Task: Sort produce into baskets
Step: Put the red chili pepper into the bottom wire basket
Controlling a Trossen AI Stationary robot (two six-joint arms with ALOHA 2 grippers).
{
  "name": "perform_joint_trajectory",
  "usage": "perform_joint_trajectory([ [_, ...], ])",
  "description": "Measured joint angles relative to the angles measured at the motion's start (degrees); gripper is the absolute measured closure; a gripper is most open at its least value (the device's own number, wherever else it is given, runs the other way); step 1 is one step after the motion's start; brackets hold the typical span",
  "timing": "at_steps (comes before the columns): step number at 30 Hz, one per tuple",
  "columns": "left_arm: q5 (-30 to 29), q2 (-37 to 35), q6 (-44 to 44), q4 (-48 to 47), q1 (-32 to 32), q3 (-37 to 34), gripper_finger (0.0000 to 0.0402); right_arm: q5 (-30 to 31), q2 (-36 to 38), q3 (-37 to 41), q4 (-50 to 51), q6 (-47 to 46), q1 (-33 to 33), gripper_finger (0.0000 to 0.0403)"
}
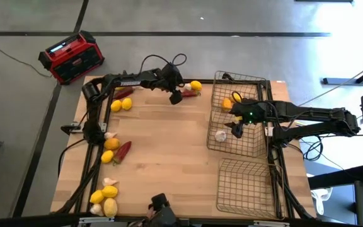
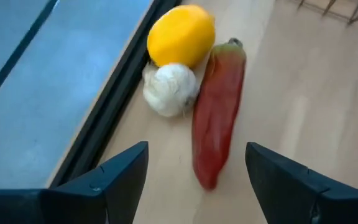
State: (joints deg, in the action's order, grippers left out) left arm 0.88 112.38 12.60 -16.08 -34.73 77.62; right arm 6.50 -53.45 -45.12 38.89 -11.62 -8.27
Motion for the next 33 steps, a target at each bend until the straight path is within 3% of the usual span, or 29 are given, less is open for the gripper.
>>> perform_joint_trajectory([
  [13,0.7,6.6,2.6,2.6,-1.4,0.1,0.0157,0.7,0.0,0.0,0.2,0.8,0.0,0.0094],
  [17,3.8,8.1,2.9,1.6,-2.3,0.1,0.0167,0.9,0.0,0.0,0.2,0.9,0.0,0.0094],
  [24,4.5,8.8,8.7,2.1,-1.9,0.4,0.0187,0.9,0.0,0.0,0.2,0.9,0.0,0.0094],
  [33,-0.7,7.1,10.6,-4.0,0.4,4.3,0.0191,0.9,0.0,0.5,0.1,0.9,0.0,0.0094],
])
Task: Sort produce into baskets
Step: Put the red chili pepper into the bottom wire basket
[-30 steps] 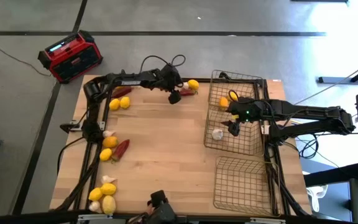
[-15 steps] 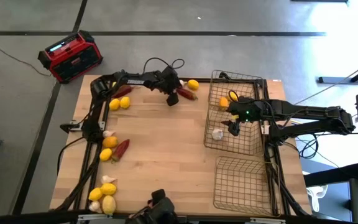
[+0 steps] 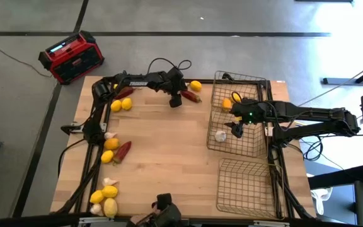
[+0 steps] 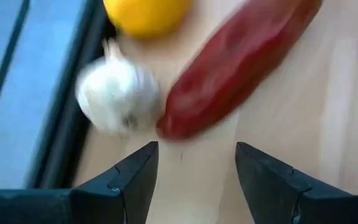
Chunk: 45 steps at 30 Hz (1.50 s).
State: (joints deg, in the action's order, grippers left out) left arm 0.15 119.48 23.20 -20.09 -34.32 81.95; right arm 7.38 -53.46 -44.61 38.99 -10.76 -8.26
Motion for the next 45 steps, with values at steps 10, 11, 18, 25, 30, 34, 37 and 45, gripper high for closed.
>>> perform_joint_trajectory([
  [10,4.3,-0.4,10.2,3.9,1.8,1.9,0.0191,0.6,0.0,1.3,-0.2,-0.5,0.0,0.0094],
  [11,4.6,-0.4,11.7,4.1,1.7,1.9,0.0191,0.6,0.0,1.3,-0.2,-0.5,0.0,0.0094],
  [18,9.1,0.8,14.8,7.4,-0.2,2.0,0.0191,0.6,0.0,1.3,-0.4,-0.5,0.0,0.0094],
  [25,13.6,3.9,14.3,7.1,-1.7,2.4,0.0191,0.6,0.0,1.3,-1.4,-0.5,0.0,0.0094],
  [30,14.6,3.8,12.2,6.3,-3.2,2.5,0.0191,0.6,0.0,1.3,-1.6,-0.3,0.0,0.0094],
  [34,14.4,3.8,11.8,3.3,-3.6,2.5,0.0193,0.6,0.0,1.3,-1.6,-0.3,0.0,0.0094],
  [37,14.5,3.8,12.5,2.4,-3.5,2.5,0.0199,0.6,0.0,1.3,-1.6,-0.3,0.0,0.0094],
  [45,14.6,3.6,12.1,-0.7,-2.1,2.6,0.0216,0.6,0.0,1.3,-1.6,-0.3,0.0,0.0094],
])
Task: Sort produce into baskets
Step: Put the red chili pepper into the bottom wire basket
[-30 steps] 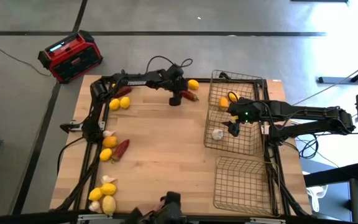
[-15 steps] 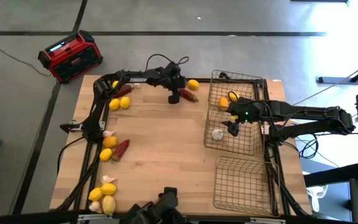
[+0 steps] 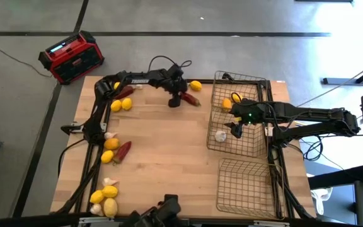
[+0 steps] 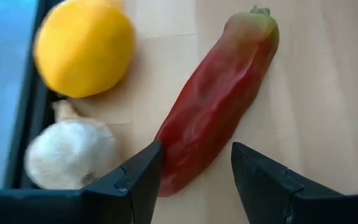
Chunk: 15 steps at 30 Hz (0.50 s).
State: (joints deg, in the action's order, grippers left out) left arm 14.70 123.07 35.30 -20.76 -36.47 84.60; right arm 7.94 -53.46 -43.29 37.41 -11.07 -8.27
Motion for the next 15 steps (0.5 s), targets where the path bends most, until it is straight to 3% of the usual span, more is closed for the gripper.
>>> perform_joint_trajectory([
  [9,-1.5,-4.0,-5.9,-13.4,2.6,-0.3,0.0232,0.0,0.0,0.0,0.2,0.0,0.0,0.0094],
  [15,-4.5,-5.7,-10.6,-12.4,3.9,-0.3,0.0238,0.0,0.0,0.0,0.1,0.0,0.0,0.0094],
])
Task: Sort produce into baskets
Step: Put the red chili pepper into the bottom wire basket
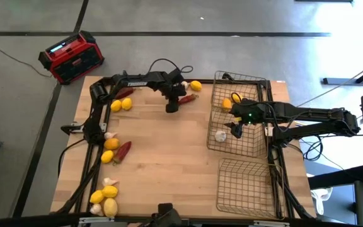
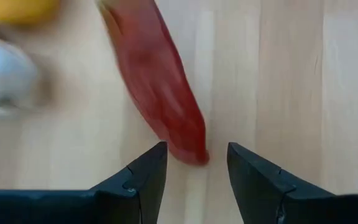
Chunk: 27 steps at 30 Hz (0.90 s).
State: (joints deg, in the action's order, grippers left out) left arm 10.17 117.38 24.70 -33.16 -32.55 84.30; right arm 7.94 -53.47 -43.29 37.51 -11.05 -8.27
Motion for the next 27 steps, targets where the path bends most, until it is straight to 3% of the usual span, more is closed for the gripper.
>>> perform_joint_trajectory([
  [9,-0.8,0.6,-12.2,7.6,0.3,0.1,0.024,0.0,0.0,0.0,-0.1,-0.5,0.0,0.0094],
  [18,-1.1,0.6,-12.9,9.5,0.8,-2.5,0.0238,0.0,0.0,0.0,-0.1,-0.5,0.0,0.0094],
  [27,-4.3,0.5,-12.6,18.0,1.9,-7.1,0.0238,0.0,0.0,0.0,-0.1,-0.5,0.0,0.0094],
])
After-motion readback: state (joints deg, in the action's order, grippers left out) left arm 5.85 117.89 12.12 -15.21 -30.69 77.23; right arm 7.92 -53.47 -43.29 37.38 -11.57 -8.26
